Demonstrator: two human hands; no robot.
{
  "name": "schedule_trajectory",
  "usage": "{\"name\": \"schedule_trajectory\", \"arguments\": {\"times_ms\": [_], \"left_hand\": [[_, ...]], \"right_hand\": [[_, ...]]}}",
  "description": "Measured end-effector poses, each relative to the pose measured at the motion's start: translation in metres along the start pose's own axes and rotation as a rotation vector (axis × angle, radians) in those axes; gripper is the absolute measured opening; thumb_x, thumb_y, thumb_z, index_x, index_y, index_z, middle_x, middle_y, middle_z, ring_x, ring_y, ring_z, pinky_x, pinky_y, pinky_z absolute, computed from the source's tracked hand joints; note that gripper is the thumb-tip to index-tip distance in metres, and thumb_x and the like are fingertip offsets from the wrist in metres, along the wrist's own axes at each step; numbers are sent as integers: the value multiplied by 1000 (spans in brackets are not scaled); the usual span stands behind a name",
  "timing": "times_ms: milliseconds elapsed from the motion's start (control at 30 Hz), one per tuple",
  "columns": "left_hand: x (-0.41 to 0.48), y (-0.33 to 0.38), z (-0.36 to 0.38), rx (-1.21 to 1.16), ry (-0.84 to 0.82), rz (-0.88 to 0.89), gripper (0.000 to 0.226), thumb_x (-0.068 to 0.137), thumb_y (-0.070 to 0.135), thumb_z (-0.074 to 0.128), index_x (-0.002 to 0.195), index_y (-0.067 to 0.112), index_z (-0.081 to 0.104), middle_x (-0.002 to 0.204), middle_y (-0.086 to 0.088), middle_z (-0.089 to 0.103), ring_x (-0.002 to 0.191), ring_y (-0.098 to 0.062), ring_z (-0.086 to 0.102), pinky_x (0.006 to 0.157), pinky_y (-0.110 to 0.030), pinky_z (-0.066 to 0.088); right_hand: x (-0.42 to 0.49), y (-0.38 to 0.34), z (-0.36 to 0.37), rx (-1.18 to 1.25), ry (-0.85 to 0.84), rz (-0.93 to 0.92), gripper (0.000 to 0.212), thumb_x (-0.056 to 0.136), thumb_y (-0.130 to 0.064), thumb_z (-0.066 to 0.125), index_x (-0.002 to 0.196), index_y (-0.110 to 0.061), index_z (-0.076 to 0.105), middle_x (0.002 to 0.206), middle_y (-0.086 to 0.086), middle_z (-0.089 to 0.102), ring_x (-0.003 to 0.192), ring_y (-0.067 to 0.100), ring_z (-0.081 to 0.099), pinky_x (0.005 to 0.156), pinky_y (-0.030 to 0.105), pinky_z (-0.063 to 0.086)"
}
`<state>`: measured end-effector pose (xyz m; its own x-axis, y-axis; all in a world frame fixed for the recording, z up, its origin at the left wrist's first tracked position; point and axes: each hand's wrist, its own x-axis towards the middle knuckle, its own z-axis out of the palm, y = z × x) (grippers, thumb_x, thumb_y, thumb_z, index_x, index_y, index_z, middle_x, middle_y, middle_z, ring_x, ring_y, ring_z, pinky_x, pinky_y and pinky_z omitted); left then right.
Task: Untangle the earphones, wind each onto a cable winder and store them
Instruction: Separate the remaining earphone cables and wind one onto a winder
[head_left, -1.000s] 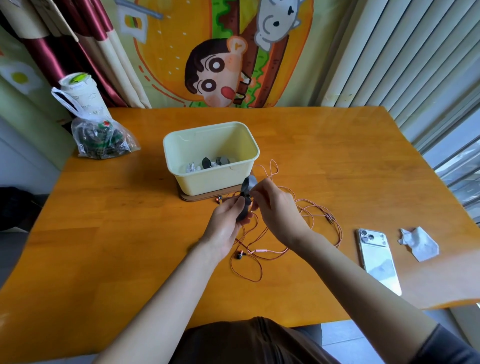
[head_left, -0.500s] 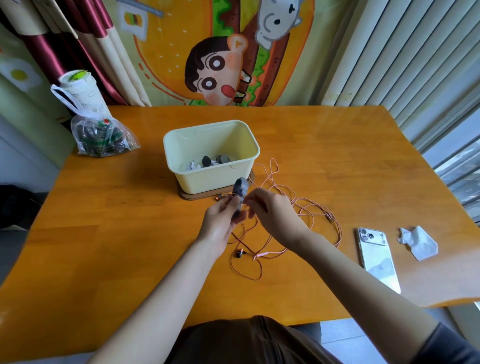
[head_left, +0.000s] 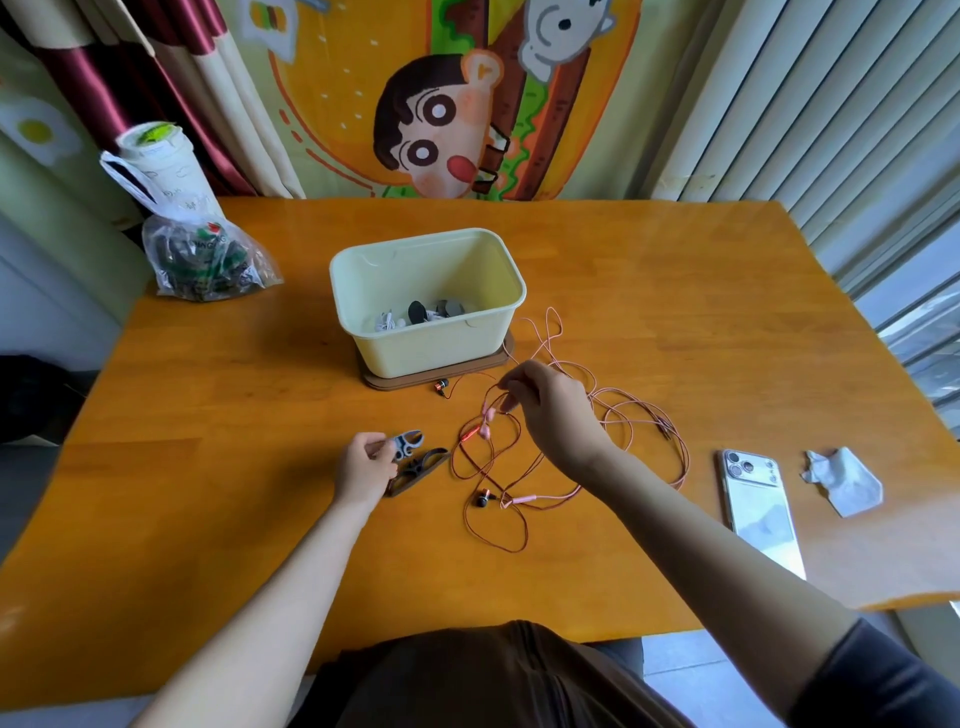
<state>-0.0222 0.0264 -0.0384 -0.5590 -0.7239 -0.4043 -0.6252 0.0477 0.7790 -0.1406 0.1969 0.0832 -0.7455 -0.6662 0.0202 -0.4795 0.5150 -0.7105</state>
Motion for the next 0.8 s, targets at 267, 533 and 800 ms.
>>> {"name": "schedule_trajectory", "arguments": {"times_ms": [267,533,800], "left_hand": [[-8,-2,14,553,-8,253,21,92,17,60,112,11,58,119,-10,54,115,-28,48,93,-36,43],[-10,-6,24,656,-151,42,42,86,23,71,122,6,57,124,-10,60,115,-26,56,88,-33,49],[-30,16,30,494,-272,103,18,89,19,65,95,10,51,90,-3,57,85,-21,54,61,-25,41]], "right_hand": [[0,9,0,-18,-35,38,23,99,-9,41,109,0,59,92,2,62,83,12,61,65,7,45],[1,16,-5,-48,-123,78,21,99,-8,42,107,1,60,97,9,68,80,8,59,62,6,45],[13,-12,-3,16,-105,-36,21,99,-8,42,104,-1,62,93,7,68,80,11,63,67,9,46]]}}
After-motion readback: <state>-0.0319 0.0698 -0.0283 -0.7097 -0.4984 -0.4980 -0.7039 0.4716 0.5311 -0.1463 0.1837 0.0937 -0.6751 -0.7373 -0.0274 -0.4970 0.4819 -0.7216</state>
